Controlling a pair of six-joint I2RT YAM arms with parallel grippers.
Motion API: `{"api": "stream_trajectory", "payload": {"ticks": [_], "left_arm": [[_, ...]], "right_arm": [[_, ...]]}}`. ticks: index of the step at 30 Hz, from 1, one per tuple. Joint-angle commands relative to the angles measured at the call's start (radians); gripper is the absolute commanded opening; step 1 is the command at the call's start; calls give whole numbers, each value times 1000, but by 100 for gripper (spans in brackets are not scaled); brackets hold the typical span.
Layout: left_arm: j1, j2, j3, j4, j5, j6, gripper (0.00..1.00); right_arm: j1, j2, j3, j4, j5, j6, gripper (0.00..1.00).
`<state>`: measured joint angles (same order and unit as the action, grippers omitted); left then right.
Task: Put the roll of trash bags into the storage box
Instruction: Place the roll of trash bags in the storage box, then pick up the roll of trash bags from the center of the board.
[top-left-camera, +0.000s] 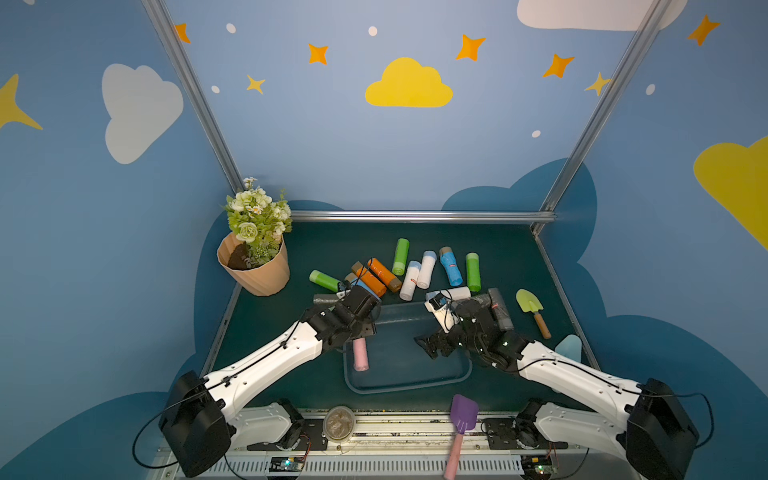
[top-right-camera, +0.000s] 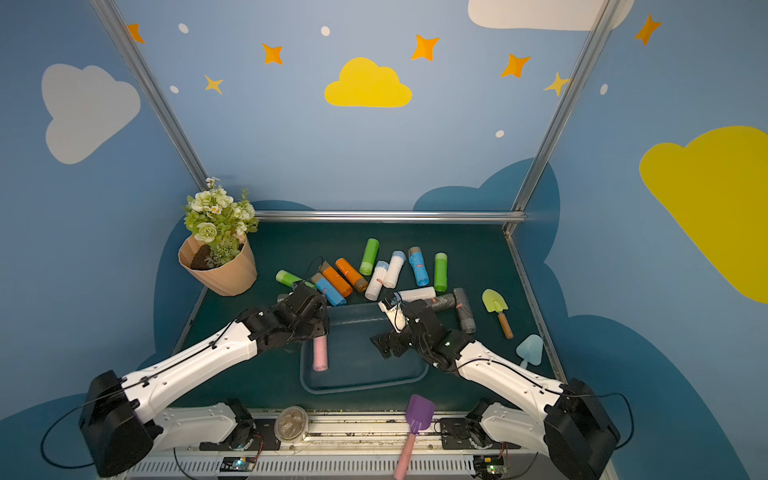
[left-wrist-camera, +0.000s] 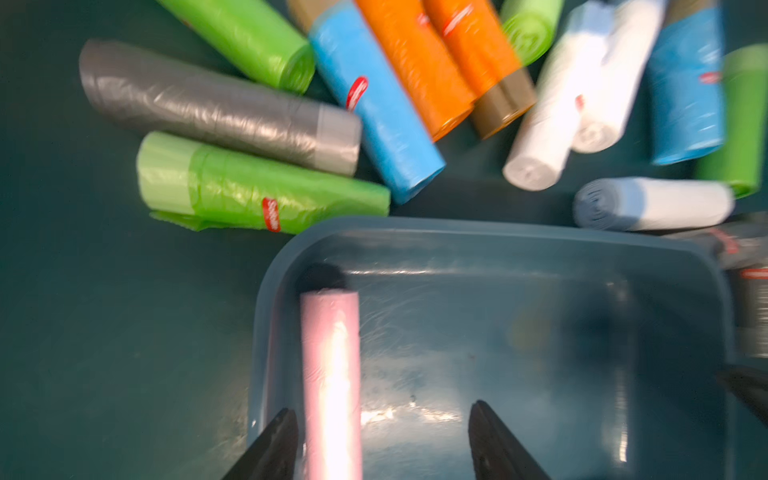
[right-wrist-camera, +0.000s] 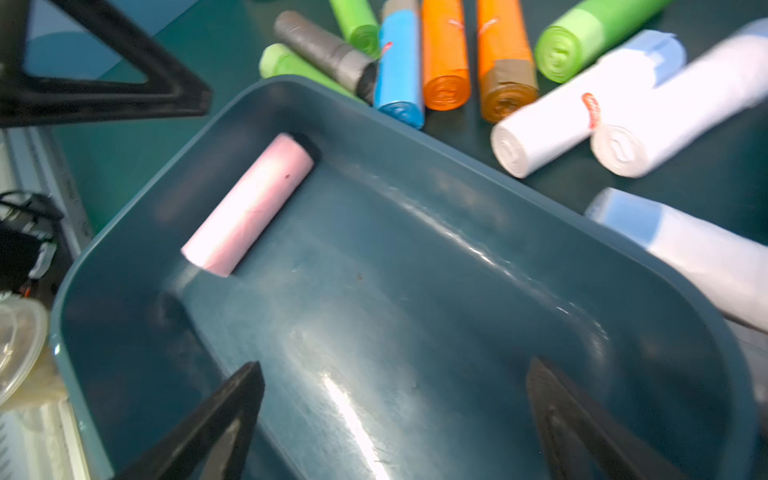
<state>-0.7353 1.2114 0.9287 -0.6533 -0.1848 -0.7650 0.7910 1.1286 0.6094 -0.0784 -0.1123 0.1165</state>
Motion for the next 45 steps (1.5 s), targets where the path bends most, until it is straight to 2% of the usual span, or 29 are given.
{"api": "stream_trajectory", "payload": {"ticks": [1,8,14,18,22,29,35,41,45], "left_arm": [[18,-47,-27,121,-8,36,68],[165,-18,28,130,-95,-5,69],[319,60,55,187,-54,-56,72],[373,152,166,71,-176,-124,73],[434,227,198,92,-140,-152,73],[477,350,218,181,-126,-208,69],[495,524,342,127,-132,-254,68],[504,643,393,151,-122,-306,66],[514,691,419,154,-104,-332,66]], "right_arm": [[-34,-3,-16,-5,-3,43,97],[-71,-59,-34,3,-25,64,97],[-89,-107,-63,27,-55,41,97],[-91,-102,-78,67,-107,23,97],[-91,-91,-112,143,-146,-2,97],[-90,-30,-159,305,-180,-19,97],[-52,66,-110,305,-194,-58,97],[75,127,-47,252,-83,-155,97],[89,138,-44,263,-116,-162,97]]}}
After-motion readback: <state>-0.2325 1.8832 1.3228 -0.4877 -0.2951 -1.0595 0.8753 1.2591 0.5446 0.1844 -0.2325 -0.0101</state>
